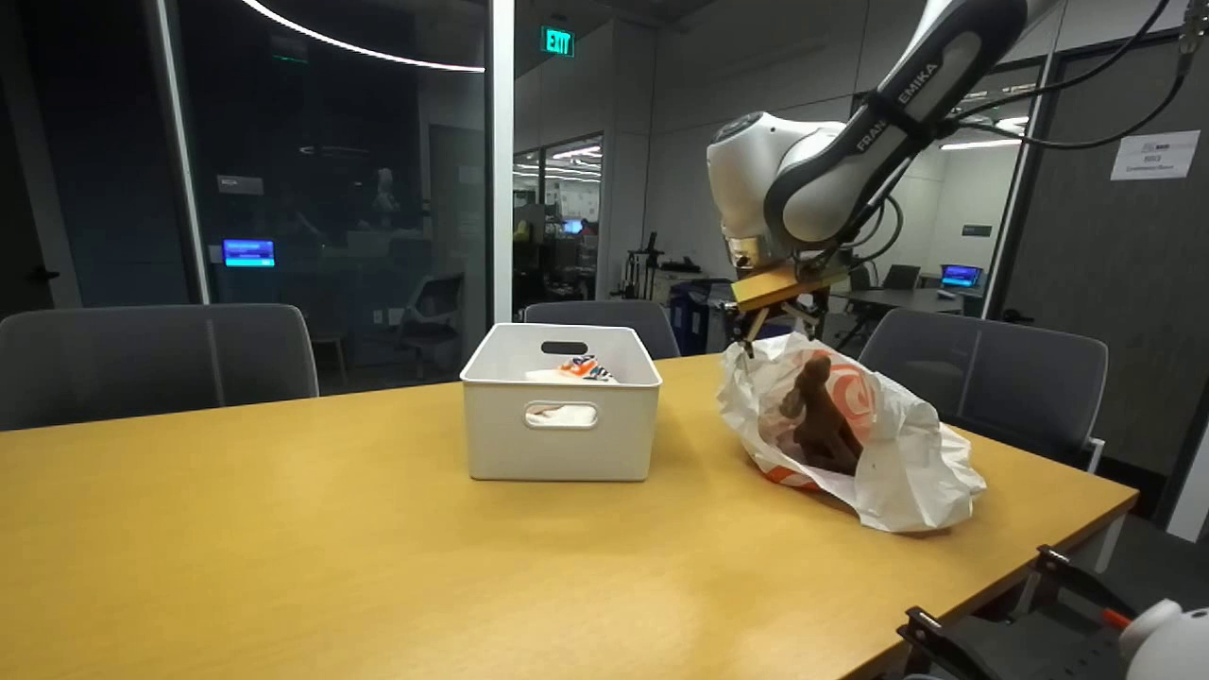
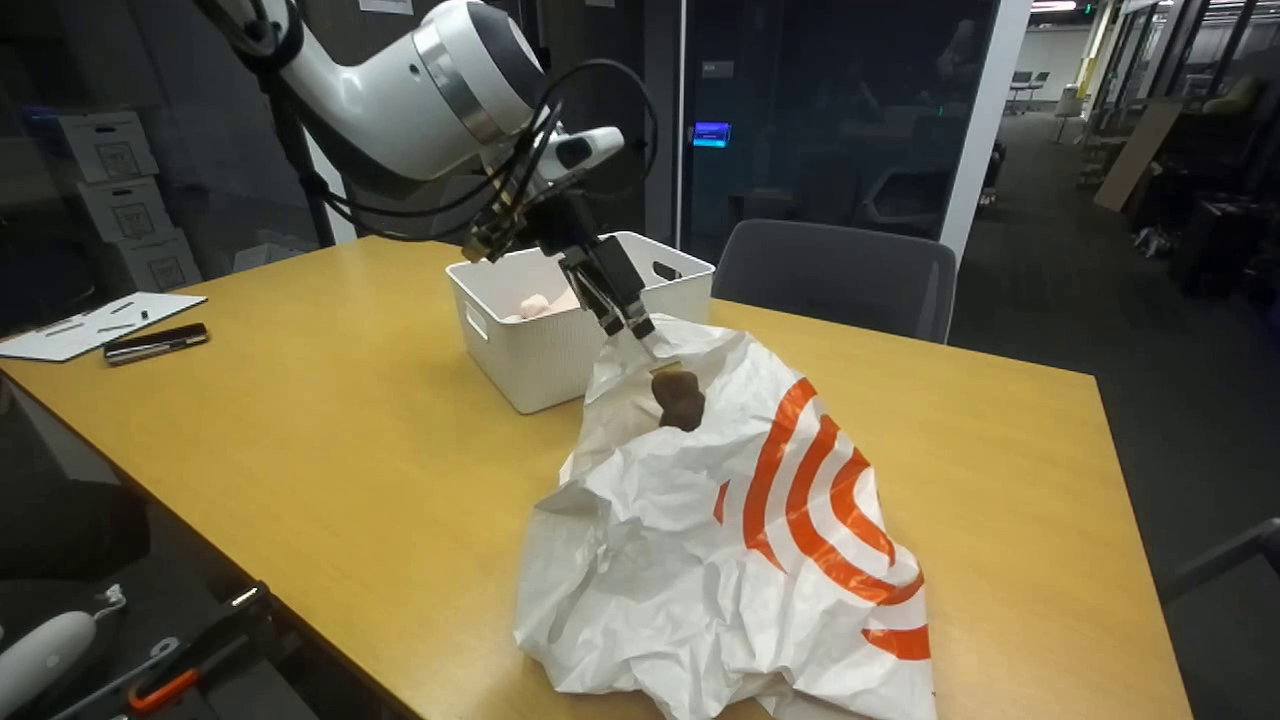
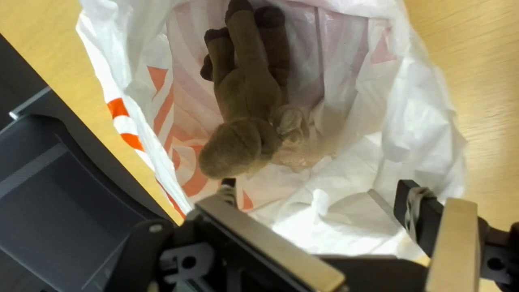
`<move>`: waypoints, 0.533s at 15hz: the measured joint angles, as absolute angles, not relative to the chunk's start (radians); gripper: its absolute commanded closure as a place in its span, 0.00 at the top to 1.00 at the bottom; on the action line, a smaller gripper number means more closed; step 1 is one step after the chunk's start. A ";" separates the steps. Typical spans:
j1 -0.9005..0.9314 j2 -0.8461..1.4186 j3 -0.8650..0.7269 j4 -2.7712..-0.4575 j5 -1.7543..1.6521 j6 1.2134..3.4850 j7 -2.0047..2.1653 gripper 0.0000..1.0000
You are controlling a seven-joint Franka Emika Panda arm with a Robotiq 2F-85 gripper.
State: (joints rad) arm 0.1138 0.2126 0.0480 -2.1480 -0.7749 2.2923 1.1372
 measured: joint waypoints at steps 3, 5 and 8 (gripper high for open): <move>0.161 0.169 0.092 -2.124 -0.773 2.283 1.062 1.00; 0.197 0.166 0.123 -2.077 -0.777 2.279 1.003 1.00; 0.248 0.203 0.161 -1.960 -0.780 2.278 0.890 1.00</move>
State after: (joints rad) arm 0.2477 0.2029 0.1612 -1.9603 -0.7803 2.2780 0.8902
